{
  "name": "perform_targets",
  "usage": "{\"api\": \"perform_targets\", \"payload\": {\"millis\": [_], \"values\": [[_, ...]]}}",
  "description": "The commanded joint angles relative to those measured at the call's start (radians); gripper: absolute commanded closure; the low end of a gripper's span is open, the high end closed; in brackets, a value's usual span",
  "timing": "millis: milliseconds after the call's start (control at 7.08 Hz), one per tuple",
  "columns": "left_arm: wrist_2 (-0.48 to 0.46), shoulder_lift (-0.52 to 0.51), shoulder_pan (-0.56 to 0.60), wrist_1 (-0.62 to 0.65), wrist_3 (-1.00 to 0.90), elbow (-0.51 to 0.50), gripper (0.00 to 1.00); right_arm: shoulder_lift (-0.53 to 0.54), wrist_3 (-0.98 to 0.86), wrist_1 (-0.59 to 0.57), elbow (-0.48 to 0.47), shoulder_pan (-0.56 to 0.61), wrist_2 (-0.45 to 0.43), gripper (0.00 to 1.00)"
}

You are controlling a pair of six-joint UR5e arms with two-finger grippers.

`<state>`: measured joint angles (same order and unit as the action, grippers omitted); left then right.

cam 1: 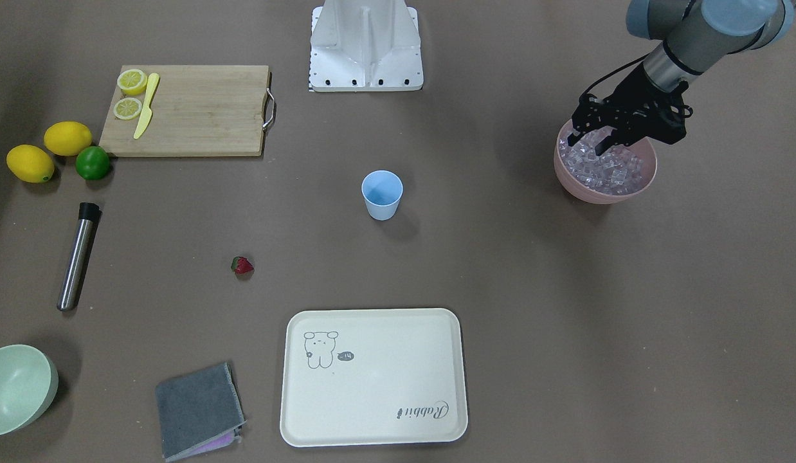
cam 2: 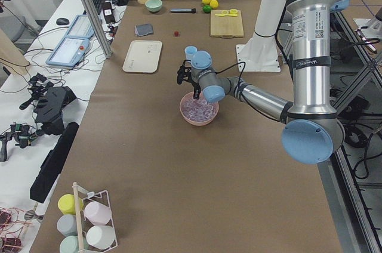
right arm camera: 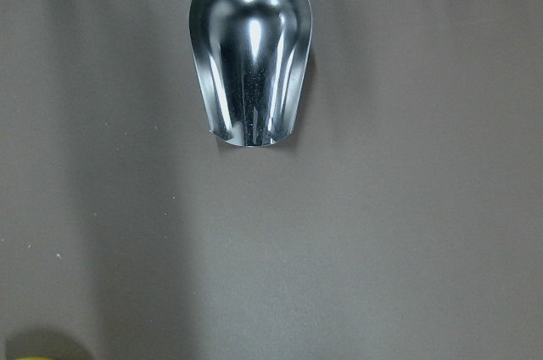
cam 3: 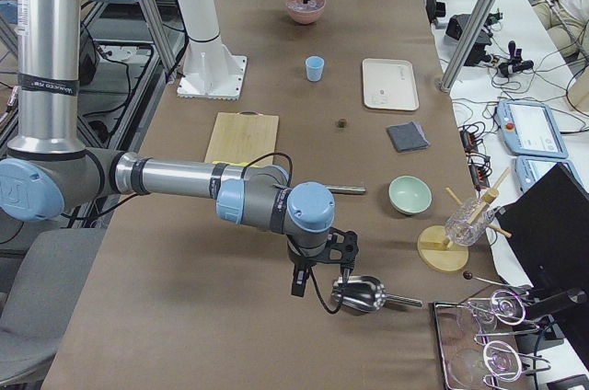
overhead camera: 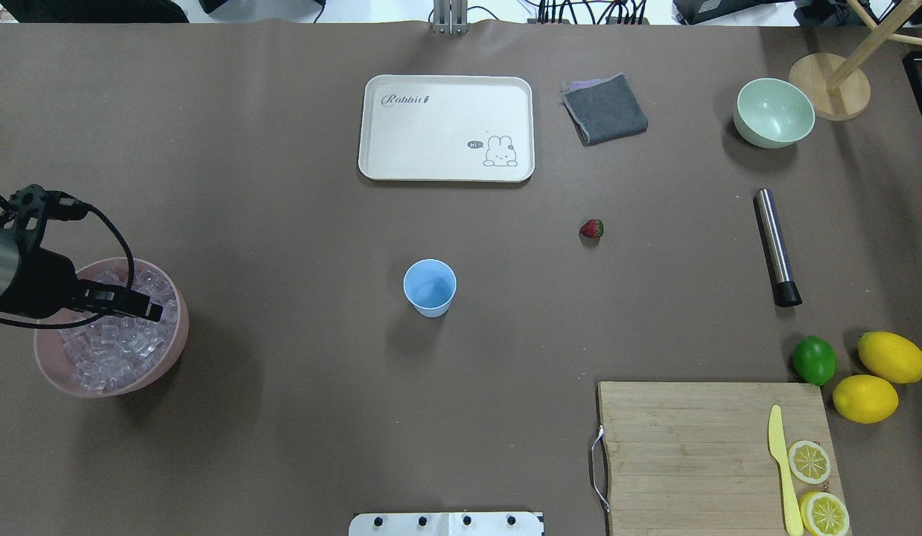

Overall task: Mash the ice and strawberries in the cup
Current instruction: 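Lower the left gripper into the pink bowl of ice cubes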

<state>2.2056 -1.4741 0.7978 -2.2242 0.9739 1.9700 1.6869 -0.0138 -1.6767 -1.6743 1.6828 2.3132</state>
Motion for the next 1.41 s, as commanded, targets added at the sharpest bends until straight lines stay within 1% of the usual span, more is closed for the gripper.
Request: {"api": "perform_targets", "payload": {"millis": [0, 565, 847, 988, 1271], "values": [[-0.001, 0.004, -0.003, -0.003, -0.001, -0.029, 0.34, 0.000, 0.000, 0.000, -0.002, 0.000, 0.000, 0.00], [-0.001, 0.006, -0.043, -0.017, 0.000, -0.054, 0.34, 0.000, 0.002, 0.000, -0.002, 0.000, -0.002, 0.00], [0.000, 0.011, -0.043, -0.017, 0.000, -0.059, 0.34, 0.000, 0.000, 0.000, -0.004, 0.000, -0.002, 0.00], [0.000, 0.012, -0.043, -0.017, 0.000, -0.057, 0.38, 0.000, 0.002, 0.000, -0.007, 0.000, -0.002, 0.00], [0.003, 0.012, -0.043, -0.017, 0.000, -0.062, 0.40, -0.003, 0.002, 0.000, -0.007, 0.000, -0.002, 0.00]]}}
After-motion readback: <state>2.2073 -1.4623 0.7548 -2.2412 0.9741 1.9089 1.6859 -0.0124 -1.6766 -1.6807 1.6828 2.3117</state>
